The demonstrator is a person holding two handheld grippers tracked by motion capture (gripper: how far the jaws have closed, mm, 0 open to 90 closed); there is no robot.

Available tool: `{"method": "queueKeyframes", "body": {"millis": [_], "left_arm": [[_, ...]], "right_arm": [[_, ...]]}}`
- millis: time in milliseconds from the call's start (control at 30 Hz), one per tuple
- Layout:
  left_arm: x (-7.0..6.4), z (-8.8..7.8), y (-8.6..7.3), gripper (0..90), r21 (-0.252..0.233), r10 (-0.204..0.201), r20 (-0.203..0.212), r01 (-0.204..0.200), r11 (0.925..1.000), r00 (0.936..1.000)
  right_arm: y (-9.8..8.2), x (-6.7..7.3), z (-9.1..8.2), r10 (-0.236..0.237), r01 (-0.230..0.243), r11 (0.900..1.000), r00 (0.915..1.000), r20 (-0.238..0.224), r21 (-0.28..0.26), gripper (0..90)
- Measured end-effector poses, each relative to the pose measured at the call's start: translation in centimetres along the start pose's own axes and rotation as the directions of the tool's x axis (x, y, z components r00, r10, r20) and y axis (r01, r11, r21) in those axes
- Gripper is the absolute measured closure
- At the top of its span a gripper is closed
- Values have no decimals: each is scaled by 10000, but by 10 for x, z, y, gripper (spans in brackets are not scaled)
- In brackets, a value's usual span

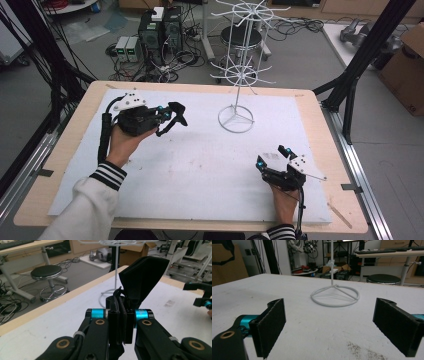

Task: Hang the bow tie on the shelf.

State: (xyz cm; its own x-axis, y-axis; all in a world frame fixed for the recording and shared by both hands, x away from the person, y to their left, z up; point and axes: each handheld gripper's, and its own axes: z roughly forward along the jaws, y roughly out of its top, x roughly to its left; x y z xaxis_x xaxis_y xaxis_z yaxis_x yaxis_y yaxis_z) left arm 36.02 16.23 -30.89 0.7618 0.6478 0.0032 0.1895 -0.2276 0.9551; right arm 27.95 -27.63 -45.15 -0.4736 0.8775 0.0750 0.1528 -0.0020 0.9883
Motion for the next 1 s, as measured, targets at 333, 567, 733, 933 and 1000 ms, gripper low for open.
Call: {"method": "queueKeyframes", "body": {"millis": [333, 567, 733, 933, 1000], "left_arm": [[-8, 18, 15, 867, -28, 222, 123, -222, 9997, 9997], [-12, 29, 21, 866, 19, 347, 332, -348, 9994, 9988], [-18, 37, 31, 866, -102, 543, 526, -538, 9985, 9971], [-21, 52, 37, 866, -131, 490, 746, -482, 9988, 9960], [-22, 57, 37, 866, -133, 532, 808, -523, 9985, 9953]], "right_arm": [[0, 0, 0, -8, 8, 10000, 10000, -26, 1, 103], [0, 0, 0, 29, -29, 10000, 10000, -23, -1, 103], [0, 0, 0, -2, 2, 10000, 10000, -29, -1, 103], [0, 0, 0, 16, -16, 10000, 10000, -44, 14, 103], [0, 0, 0, 9, -9, 10000, 10000, -28, -8, 103]]}}
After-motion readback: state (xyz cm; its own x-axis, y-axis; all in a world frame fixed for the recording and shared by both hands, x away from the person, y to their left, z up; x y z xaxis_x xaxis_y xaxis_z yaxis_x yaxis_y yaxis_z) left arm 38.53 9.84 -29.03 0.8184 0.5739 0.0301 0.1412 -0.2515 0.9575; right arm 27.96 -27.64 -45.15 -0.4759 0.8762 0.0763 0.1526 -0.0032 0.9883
